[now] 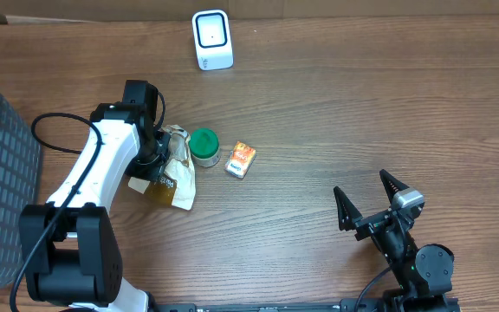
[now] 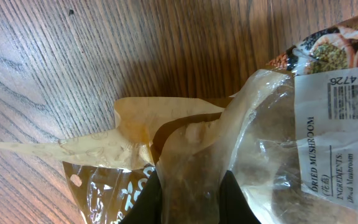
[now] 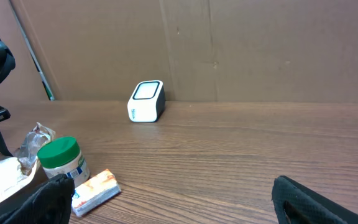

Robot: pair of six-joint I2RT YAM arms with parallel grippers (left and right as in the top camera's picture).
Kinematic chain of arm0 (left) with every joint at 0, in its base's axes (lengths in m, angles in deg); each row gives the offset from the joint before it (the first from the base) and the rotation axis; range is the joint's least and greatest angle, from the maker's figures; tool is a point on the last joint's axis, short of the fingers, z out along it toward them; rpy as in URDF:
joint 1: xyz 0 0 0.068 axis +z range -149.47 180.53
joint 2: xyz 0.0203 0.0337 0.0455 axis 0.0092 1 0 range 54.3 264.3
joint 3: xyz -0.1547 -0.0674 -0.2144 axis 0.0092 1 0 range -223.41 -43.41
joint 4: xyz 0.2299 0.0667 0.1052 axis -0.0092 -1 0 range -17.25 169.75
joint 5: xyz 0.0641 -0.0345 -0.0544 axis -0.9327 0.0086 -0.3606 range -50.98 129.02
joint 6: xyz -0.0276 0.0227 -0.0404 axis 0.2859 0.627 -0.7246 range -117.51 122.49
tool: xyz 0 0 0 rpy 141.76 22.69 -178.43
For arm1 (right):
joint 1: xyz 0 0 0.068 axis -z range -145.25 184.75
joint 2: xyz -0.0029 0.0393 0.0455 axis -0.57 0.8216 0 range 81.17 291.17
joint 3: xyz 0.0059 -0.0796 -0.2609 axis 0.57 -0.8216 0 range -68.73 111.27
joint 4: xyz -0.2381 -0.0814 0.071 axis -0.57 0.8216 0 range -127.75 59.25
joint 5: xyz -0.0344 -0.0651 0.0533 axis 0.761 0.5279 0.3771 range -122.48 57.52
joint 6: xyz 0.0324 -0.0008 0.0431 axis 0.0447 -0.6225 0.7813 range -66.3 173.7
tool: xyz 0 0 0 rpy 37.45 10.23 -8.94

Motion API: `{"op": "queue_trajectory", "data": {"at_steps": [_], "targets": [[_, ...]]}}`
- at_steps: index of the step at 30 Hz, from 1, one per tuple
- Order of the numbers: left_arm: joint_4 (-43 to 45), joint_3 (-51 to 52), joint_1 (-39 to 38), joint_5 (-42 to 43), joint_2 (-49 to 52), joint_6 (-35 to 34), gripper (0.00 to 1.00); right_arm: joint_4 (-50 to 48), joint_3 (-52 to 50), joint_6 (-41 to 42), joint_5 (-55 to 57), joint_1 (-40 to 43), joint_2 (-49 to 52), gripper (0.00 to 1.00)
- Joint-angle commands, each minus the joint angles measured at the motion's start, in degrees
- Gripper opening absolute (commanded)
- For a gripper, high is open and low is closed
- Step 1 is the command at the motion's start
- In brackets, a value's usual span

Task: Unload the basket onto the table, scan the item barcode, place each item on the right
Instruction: 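Lower the mushroom bag onto the table left of the jar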

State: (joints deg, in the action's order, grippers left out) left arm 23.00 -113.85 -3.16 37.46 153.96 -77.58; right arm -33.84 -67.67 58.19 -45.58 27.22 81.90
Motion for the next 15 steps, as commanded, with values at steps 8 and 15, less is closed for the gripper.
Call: {"op": "queue_trajectory", "data": {"at_steps": [8,15], "targets": [[-0.31,0.7,-0.52,0.26,-0.28,1.44,0.66,-0.39,-0.59,0.44,0.22,0.2,-0.57,1.0],[-0.07,0.26,-0.2,-0.35,-0.37,7.34,1.0,-0.39,-0.59,0.44,0.22,0.2,-0.57,1.0]]}}
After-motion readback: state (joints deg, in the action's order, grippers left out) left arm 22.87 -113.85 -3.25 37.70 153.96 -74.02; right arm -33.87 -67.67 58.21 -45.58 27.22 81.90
